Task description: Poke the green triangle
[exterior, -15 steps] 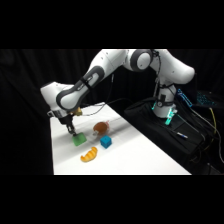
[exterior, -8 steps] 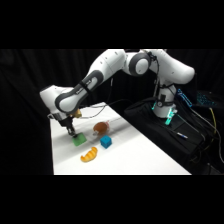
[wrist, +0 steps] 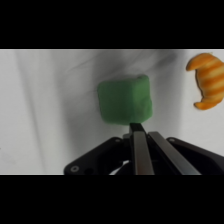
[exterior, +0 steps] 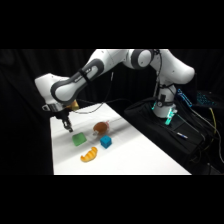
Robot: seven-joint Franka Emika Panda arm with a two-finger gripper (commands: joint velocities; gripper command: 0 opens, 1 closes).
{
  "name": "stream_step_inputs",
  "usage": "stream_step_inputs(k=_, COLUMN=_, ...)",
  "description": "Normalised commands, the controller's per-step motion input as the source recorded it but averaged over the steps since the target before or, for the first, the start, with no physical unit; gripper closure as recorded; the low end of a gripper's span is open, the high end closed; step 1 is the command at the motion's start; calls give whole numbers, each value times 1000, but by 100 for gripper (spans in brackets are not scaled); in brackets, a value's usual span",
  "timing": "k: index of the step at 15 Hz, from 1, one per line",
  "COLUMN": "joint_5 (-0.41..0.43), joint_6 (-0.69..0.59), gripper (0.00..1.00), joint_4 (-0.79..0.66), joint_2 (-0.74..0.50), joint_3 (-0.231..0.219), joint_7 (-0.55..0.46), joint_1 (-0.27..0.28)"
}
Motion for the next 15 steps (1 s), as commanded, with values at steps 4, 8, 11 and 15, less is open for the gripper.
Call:
stream_step_inputs(k=4, joint_5=-15, joint_6=-38, gripper=49, joint_4=-708, joint_2=-715, joint_3=-5, joint_7=-48, joint_1=21)
stream_step_inputs(k=8, joint_5=-57, joint_6=-47, gripper=2, joint_4=-728, joint_2=-729, joint_3=-49, joint_7=-3, joint_1=77)
stream_step_inputs(k=11, joint_5=-87, joint_6=-1, gripper=0, joint_4=-678, joint_2=-678, joint_3=-78, joint_7=23, joint_1=105)
stream_step_inputs(k=15, joint_5=-110, joint_6=26, gripper=0, joint_4=-578, joint_2=-579, joint_3=-93, joint_7=68, joint_1=117)
